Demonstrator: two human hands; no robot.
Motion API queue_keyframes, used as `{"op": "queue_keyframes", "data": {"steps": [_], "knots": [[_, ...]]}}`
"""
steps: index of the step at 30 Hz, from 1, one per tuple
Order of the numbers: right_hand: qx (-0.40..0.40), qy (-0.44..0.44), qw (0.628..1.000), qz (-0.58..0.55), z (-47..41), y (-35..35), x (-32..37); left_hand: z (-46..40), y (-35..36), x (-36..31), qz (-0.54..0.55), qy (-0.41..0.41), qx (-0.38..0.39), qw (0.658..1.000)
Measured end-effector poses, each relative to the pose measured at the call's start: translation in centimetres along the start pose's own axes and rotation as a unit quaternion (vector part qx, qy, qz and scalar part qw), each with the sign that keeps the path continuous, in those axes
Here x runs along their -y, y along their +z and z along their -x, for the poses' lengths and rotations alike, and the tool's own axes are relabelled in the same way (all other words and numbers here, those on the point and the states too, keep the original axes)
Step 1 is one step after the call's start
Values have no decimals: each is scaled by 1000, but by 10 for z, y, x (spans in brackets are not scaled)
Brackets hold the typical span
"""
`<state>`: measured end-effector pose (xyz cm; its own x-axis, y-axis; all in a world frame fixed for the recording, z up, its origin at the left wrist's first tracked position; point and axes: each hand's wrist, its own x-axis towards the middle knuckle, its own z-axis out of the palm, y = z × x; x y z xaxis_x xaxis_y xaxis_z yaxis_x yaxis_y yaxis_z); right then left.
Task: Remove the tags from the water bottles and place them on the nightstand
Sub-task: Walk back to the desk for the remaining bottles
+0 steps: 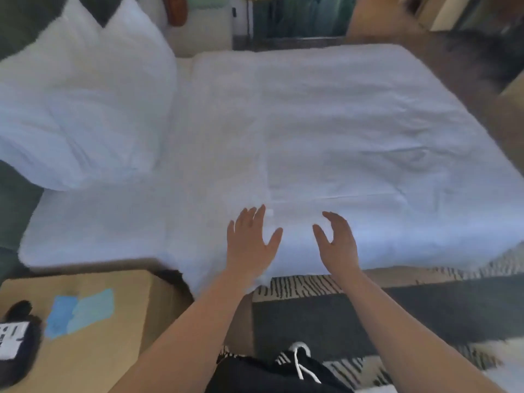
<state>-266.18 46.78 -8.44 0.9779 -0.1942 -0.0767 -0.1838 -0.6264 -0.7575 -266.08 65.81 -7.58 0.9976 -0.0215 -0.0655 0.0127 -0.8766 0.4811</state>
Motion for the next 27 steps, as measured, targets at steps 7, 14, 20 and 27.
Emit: {"op": "queue_keyframes", "data": {"steps": [7,14,20,27], "knots": [[-181,171,968,-9,30,-160,-129,-27,97,-185,-51,206,134,968],[-324,323,888,-51,84,-249,-214,-24,182,-328,-66,379,217,897],[-380,390,837,-55,88,-288,-257,-39,239,-417,-63,465,249,847],[-424,426,797,-61,24,-355,-315,-94,302,-517,-81,512,270,812]]}}
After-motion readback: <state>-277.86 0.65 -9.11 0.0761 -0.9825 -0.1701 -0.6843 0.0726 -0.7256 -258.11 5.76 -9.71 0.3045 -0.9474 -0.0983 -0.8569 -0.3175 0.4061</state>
